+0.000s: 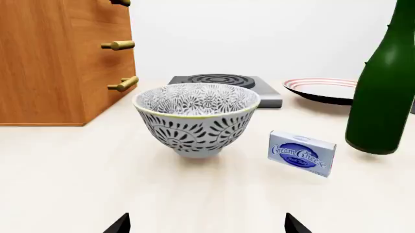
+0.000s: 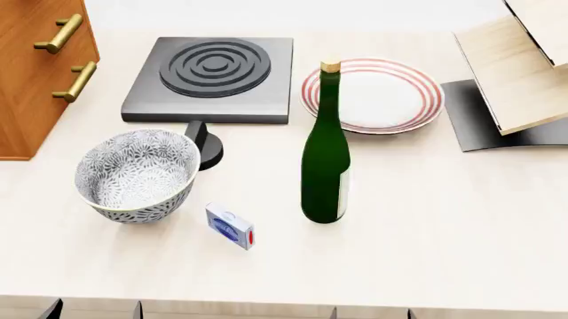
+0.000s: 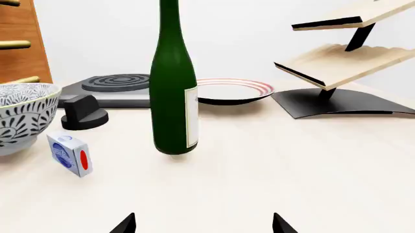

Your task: Put the bowl on the top of the cabinet.

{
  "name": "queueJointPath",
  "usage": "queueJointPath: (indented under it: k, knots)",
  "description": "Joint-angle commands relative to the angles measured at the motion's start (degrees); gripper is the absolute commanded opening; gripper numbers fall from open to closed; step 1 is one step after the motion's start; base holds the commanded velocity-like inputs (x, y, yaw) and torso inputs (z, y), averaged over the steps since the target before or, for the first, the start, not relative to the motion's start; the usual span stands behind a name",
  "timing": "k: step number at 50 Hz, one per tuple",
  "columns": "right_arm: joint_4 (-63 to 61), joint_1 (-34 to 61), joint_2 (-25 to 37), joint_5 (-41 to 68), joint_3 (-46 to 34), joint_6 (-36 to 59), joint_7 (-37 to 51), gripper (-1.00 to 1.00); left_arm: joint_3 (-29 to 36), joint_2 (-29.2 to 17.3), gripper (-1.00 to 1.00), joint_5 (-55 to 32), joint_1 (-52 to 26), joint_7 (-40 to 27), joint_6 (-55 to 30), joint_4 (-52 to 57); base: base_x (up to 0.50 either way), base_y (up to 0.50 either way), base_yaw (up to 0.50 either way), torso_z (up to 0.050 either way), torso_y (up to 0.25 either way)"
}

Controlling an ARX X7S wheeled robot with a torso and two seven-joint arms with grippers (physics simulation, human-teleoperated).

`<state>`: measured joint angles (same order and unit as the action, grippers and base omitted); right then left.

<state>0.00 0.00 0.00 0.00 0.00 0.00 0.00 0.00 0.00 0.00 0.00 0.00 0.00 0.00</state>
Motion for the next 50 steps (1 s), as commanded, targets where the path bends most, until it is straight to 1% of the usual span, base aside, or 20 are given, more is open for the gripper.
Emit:
queueJointPath:
  k: [1,2,13,17,19,21,24,31,41,44,50]
  knots:
    - [0.8,0.2,1.4,0.2,-1.8,-0.7,1.8,1.0,1.9,-1.6,1.0,-1.6,-0.1,-1.9,0.4,-0.4,0.0,0.0,0.0,0.0,0.0]
    - [-1.9,1.0,1.8,2.1,-1.7,2.9,1.9,1.0,2.4,-1.8,1.0,-1.2,-1.2,-2.3,-1.6,1.2,0.0,0.0,0.0,0.0,0.0]
    - [-1.1,2.1,3.4,1.8,-4.1,4.7,3.6,1.0,5.4,-2.8,1.0,-0.2,-1.8,-5.3,-1.6,2.1,0.0,0.0,0.0,0.0,0.0]
    - [-5.2,2.1,4.1,0.9,-5.0,7.4,4.4,1.0,6.0,-3.4,1.0,-0.1,-1.2,-5.9,-4.5,6.8,0.0,0.0,0.0,0.0,0.0]
    - [-9.8,2.1,4.5,0.6,-5.5,10.2,4.4,1.0,6.2,-3.8,1.0,0.3,-1.5,-6.3,-5.9,9.3,0.0,0.0,0.0,0.0,0.0]
    - [-14.0,2.4,4.8,1.0,-5.6,13.4,4.4,1.0,6.6,-4.2,1.0,0.9,-1.2,-6.7,-9.2,14.2,0.0,0.0,0.0,0.0,0.0]
    - [-18.3,3.2,5.1,1.7,-5.2,16.5,4.6,1.0,7.1,-4.5,1.0,1.8,-1.7,-7.4,-12.4,18.6,0.0,0.0,0.0,0.0,0.0]
    - [-27.8,5.0,6.3,2.6,-4.7,23.4,5.2,1.0,8.6,-5.1,1.0,3.4,-3.4,-8.2,-17.8,24.5,0.0,0.0,0.0,0.0,0.0]
    - [-31.9,6.8,7.4,3.2,-4.4,26.6,6.0,1.0,8.8,-5.8,1.0,3.5,-5.6,-9.0,-23.1,29.8,0.0,0.0,0.0,0.0,0.0]
    - [-34.2,7.6,7.9,3.5,-4.1,28.3,6.1,1.0,9.1,-6.0,1.0,3.6,-6.6,-9.0,-25.6,32.2,0.0,0.0,0.0,0.0,0.0]
    - [-37.4,9.3,8.4,4.2,-3.7,31.7,6.5,1.0,9.5,-6.4,1.0,3.7,-8.0,-9.3,-27.8,34.3,0.0,0.0,0.0,0.0,0.0]
